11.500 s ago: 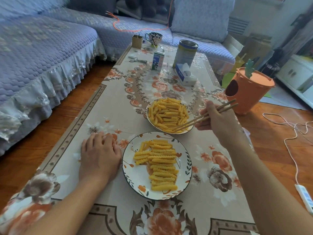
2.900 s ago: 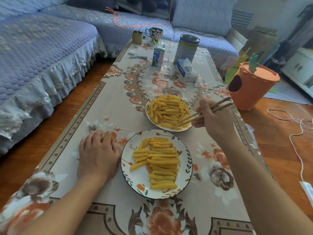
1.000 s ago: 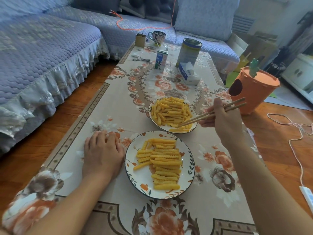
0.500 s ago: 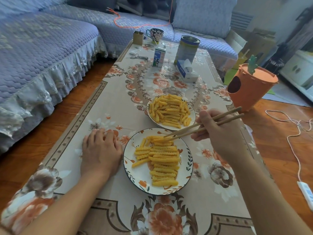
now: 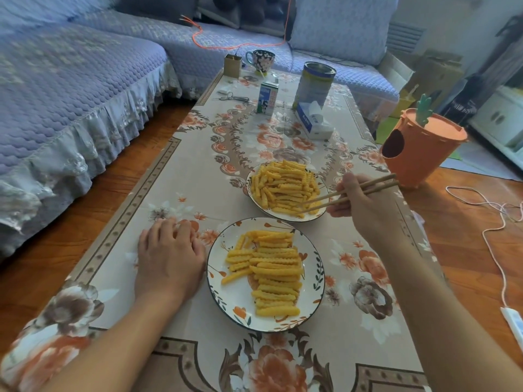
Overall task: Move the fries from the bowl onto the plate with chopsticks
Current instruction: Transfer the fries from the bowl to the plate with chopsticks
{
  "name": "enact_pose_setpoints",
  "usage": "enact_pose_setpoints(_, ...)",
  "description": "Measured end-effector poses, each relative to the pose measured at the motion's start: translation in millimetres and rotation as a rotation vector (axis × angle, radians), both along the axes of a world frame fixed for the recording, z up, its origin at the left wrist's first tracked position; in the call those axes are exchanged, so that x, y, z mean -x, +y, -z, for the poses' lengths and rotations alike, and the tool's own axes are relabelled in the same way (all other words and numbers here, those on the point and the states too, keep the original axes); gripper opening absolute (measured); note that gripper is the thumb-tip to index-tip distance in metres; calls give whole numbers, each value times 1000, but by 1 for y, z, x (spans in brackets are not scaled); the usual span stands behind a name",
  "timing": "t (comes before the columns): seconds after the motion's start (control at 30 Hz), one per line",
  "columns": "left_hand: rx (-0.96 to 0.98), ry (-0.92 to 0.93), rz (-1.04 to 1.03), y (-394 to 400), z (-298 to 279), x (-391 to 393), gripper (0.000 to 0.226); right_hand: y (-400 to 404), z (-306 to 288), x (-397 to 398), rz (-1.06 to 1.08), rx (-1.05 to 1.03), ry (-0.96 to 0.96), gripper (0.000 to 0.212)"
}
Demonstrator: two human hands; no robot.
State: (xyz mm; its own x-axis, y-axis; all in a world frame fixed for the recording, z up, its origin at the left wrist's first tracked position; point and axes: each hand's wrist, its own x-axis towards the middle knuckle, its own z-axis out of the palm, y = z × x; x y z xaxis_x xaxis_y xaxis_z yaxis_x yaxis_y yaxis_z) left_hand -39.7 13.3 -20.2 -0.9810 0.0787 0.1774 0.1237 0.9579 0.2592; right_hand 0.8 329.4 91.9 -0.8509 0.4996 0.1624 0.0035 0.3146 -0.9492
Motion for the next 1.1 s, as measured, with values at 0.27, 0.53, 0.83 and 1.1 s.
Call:
enact_pose_setpoints(0.27,-1,-1,-3,-1,0,1,43,-2,-1,2,34,-25,44,38)
enact_pose_setpoints(0.53,16,-19,-3,0,-2,0,41,-2,-1,5,39,-17,33,37)
enact_pose_setpoints(0.83,4,-21,-12,0,-2,-1,41,0,0,7,22,4,9,37)
enact_pose_setpoints(1.1,11,-17,-10,0,-2,-1,40,7,1,5,43,-17,21,35)
